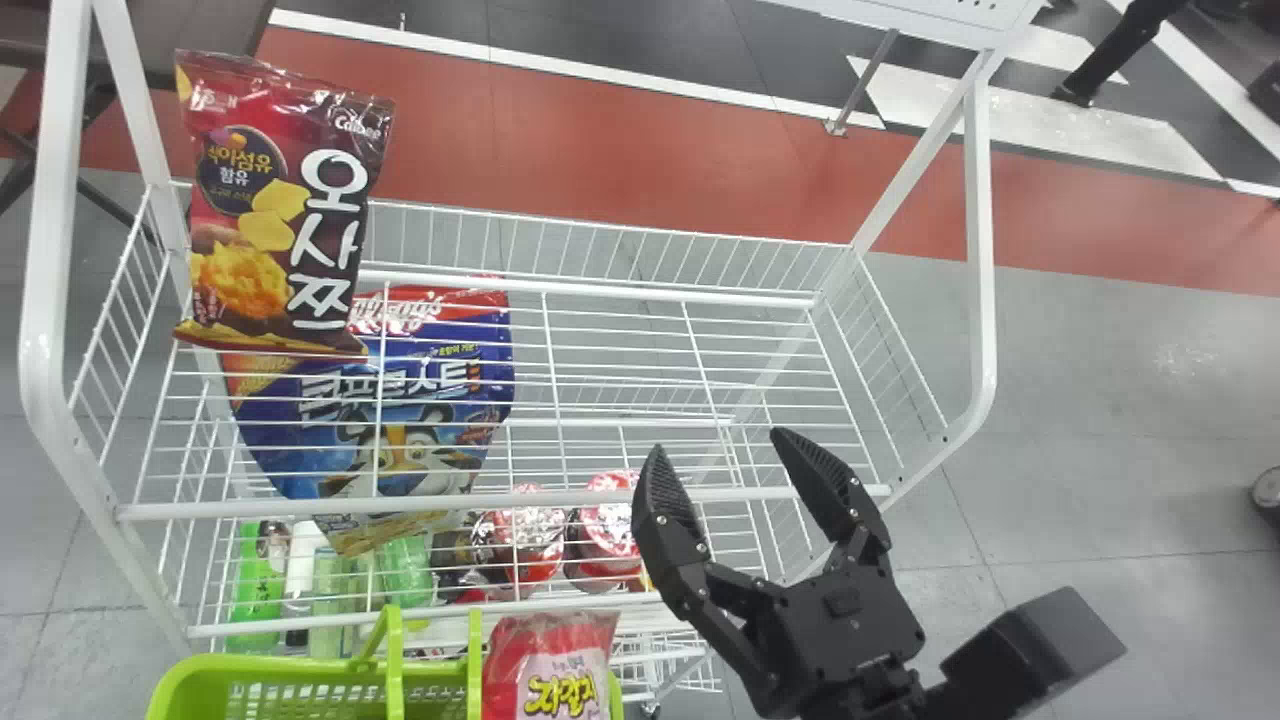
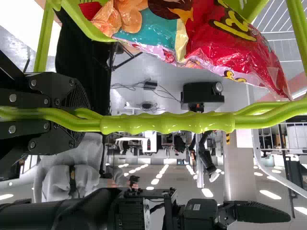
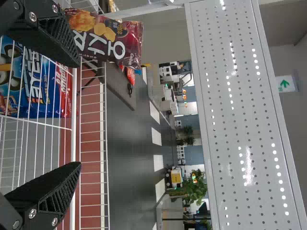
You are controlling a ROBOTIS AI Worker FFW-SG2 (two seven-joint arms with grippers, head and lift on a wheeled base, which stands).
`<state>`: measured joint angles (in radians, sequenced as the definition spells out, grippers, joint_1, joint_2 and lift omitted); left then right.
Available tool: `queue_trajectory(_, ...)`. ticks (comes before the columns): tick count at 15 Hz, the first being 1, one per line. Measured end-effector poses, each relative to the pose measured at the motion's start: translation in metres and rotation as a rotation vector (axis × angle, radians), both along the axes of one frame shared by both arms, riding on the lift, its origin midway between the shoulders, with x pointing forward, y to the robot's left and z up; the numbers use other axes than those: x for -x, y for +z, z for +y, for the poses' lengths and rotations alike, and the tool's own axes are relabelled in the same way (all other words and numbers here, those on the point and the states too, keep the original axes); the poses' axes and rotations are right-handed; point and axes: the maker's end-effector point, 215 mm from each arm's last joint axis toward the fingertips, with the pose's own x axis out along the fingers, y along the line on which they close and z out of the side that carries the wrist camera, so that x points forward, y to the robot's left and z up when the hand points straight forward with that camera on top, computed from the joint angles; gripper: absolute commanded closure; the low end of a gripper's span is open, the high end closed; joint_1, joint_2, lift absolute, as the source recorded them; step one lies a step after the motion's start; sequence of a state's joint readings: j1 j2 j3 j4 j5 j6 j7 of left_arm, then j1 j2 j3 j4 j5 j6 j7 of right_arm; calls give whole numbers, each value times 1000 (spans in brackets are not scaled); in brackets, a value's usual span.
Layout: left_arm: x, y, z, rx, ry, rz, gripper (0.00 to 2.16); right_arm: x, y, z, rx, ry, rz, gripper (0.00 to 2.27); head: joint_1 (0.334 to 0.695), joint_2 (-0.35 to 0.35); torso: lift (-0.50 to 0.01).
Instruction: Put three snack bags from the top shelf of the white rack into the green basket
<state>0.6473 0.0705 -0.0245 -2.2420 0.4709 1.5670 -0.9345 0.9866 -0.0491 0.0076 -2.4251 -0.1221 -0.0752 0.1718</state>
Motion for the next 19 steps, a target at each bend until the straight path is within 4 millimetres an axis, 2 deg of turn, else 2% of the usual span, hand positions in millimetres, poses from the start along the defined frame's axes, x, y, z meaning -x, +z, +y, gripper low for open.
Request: queue_trajectory(19, -1, 2, -3, 2, -7, -8, 2152, 0, 4, 2, 1, 14, -13, 83, 695, -350, 0)
